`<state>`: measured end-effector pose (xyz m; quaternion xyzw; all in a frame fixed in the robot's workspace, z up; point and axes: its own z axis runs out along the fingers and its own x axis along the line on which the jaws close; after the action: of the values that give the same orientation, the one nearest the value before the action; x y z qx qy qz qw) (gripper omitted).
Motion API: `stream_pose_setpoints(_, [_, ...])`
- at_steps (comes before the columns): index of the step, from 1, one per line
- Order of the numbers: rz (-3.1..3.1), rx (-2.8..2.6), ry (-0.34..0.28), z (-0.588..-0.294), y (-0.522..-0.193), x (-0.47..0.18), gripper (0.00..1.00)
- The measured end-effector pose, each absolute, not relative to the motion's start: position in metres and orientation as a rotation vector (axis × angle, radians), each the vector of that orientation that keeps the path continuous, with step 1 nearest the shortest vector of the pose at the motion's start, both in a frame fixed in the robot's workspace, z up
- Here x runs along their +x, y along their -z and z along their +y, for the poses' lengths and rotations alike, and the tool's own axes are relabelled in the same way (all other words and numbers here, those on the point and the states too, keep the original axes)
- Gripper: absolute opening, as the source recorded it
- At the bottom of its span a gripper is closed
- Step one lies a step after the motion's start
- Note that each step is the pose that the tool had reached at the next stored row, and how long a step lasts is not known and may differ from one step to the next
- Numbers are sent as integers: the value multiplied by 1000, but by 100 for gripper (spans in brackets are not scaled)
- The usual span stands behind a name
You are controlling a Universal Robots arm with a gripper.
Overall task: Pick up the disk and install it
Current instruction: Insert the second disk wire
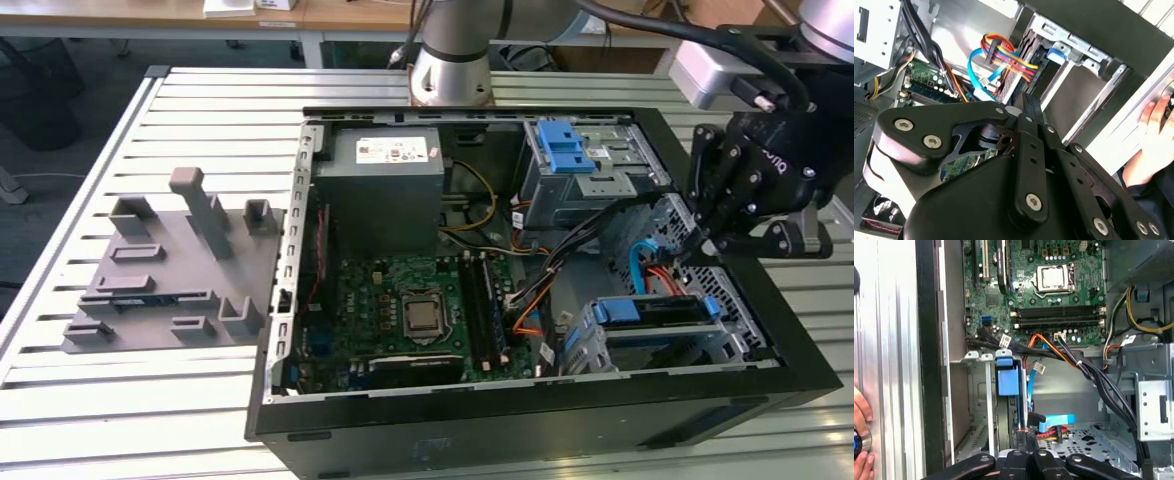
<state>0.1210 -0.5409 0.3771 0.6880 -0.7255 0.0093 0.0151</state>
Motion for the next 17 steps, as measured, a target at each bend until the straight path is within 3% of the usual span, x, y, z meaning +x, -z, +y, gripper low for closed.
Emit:
stream_pose_setpoints(12, [-2258, 2141, -29, -537, -385, 108, 11])
stream_pose_setpoints(17, [-2259, 2140, -29, -534, -385, 102, 24])
